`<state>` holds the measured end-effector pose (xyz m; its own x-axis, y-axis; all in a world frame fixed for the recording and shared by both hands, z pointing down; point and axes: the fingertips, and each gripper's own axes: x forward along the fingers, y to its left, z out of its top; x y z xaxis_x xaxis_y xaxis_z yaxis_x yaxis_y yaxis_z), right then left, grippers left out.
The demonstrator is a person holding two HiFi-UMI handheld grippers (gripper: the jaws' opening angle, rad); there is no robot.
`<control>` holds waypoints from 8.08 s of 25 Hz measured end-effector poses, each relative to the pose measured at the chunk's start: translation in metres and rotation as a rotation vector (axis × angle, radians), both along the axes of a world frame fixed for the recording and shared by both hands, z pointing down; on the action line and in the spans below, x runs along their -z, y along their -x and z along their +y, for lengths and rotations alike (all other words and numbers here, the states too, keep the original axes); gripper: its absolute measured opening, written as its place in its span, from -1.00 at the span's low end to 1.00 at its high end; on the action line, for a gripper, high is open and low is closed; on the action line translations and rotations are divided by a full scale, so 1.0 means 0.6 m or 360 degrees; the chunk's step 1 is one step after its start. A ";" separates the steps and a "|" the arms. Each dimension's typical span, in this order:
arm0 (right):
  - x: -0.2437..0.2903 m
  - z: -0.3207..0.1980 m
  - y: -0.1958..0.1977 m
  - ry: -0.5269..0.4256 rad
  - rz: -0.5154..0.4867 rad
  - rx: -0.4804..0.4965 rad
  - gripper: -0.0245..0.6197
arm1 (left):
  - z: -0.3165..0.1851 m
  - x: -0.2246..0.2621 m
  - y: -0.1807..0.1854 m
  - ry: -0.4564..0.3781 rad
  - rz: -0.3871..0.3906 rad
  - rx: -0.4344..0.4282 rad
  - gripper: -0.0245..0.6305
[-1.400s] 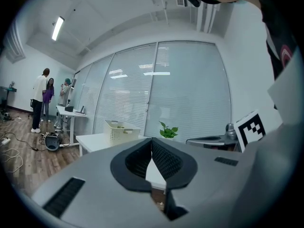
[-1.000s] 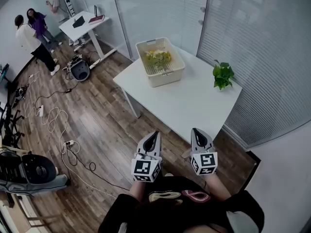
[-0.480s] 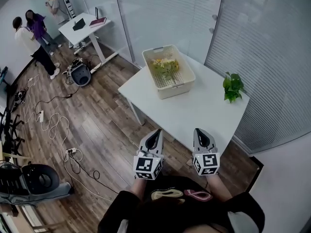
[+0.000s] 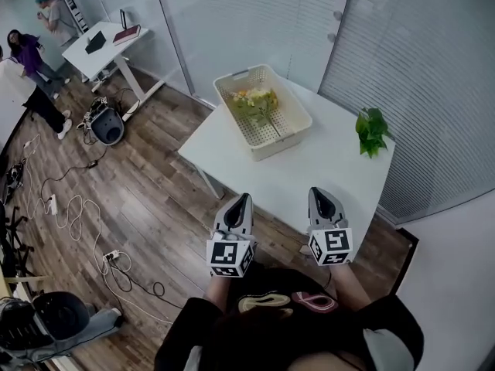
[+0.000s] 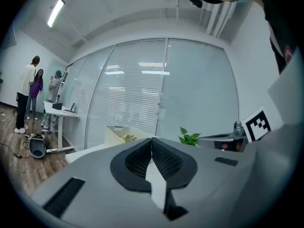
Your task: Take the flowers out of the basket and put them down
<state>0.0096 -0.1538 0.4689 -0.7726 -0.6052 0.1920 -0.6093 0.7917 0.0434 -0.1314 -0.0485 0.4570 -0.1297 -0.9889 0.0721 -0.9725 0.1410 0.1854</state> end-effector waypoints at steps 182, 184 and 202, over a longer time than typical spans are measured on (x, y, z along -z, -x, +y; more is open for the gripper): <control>0.025 -0.230 -0.011 0.0368 0.0552 -0.0210 -0.78 | -0.152 -0.009 0.010 0.0014 -0.0029 -0.0462 -0.87; 0.013 -0.226 -0.029 0.0390 0.0550 -0.0241 -0.78 | -0.151 -0.012 -0.001 0.0018 -0.0032 -0.0487 -0.87; -0.149 -0.202 -0.109 0.0606 0.0655 -0.0381 -0.78 | -0.147 -0.029 -0.024 0.0062 -0.0042 -0.0535 -0.87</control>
<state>0.0747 -0.2747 0.5581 -0.4402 -0.5828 0.6831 -0.7656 0.6410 0.0535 -0.1168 -0.1369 0.4743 0.2011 -0.9732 0.1117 -0.9701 -0.1820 0.1603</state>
